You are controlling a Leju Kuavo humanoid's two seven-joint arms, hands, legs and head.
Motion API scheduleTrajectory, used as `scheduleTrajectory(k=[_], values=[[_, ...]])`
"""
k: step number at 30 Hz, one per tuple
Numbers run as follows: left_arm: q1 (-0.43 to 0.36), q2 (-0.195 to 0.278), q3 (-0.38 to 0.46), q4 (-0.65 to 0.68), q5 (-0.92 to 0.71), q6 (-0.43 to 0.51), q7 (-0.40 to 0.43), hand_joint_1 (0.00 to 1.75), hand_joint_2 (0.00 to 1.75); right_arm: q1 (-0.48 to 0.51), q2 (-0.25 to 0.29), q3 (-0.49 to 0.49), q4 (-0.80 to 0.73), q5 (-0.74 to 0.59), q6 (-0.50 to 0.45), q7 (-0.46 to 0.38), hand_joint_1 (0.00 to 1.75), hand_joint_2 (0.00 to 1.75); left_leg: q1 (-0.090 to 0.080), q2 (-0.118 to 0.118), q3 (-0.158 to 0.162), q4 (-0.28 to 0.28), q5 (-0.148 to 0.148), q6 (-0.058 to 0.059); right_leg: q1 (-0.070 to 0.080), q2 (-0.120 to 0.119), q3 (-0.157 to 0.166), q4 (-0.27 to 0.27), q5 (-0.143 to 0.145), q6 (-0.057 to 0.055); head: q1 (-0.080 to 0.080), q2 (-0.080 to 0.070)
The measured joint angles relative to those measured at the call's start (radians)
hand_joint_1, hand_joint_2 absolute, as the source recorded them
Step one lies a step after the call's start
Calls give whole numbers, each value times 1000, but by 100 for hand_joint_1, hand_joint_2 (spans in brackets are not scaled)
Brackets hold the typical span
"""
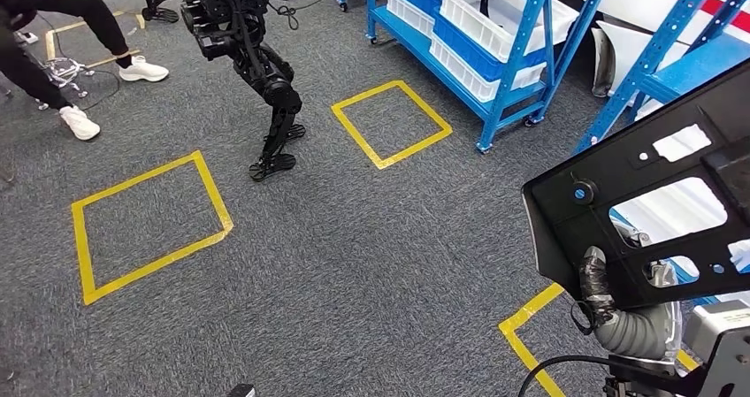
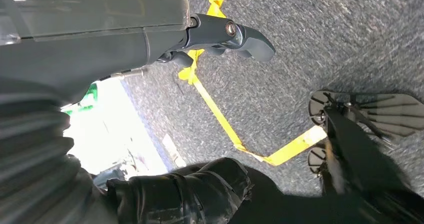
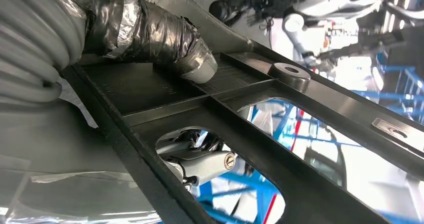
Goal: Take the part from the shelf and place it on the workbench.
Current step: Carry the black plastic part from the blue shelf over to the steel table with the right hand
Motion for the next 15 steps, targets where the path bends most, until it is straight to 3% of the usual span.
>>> scheduleTrajectory(k=[2, 4, 6, 8, 10, 11, 12, 13, 15], values=[[-2, 0, 0, 0, 0, 0, 1, 0, 175, -4, 0, 0, 0, 0, 0, 0, 175, 175, -5, 9, 21, -45, 6, 17, 4, -20, 2, 4, -4, 12, 3, 0], [0, 0, 0, 0, 0, 0, 2, 0, 175, -7, 0, 0, 1, 0, 0, 0, 175, 175, -6, -16, 18, -48, 12, 34, 1, -33, 5, 5, -8, 24, 6, 0], [2, -1, 0, 0, 0, 0, 2, 0, 175, -10, -1, 0, 0, 1, 1, 0, 175, 175, -2, -36, 16, -53, 20, 48, -2, 9, -11, 46, -40, 35, 8, 0], [-1, -6, 0, 0, 0, 0, 2, 0, 175, -10, -2, 0, 1, 1, 1, 0, 175, 175, 0, -59, 10, -54, 26, 57, -5, 69, -70, 172, -107, 40, 11, 0], [-3, -12, 0, -1, 0, 0, 4, 0, 175, -8, -3, 0, 3, 1, 1, 0, 175, 175, -3, -87, 4, -53, 30, 61, -5, 88, -132, 298, -151, 40, 12, 0], [-3, -13, 0, -1, 0, 0, 4, 0, 175, -7, -3, 0, 4, 1, 1, 0, 175, 175, -4, -101, 3, -52, 31, 61, -5, 91, -142, 314, -145, 38, 12, 0], [-2, -14, 0, -1, -1, 0, 4, 0, 175, -7, -3, 0, 5, 1, 2, 0, 175, 175, -5, -115, 3, -51, 33, 60, -5, 95, -132, 288, -120, 34, 12, 0], [-2, -15, 0, -1, -1, 0, 5, 0, 175, -8, -3, 0, 5, 1, 2, 0, 175, 175, -6, -130, 3, -51, 34, 59, -5, 106, -105, 227, -82, 28, 12, 0], [-2, -15, 0, -1, -1, -1, 5, 0, 175, -9, -3, 0, 5, 1, 2, 0, 175, 175, -5, -156, 0, -49, 37, 53, -5, 154, -42, 83, -18, 12, 12, 0]])
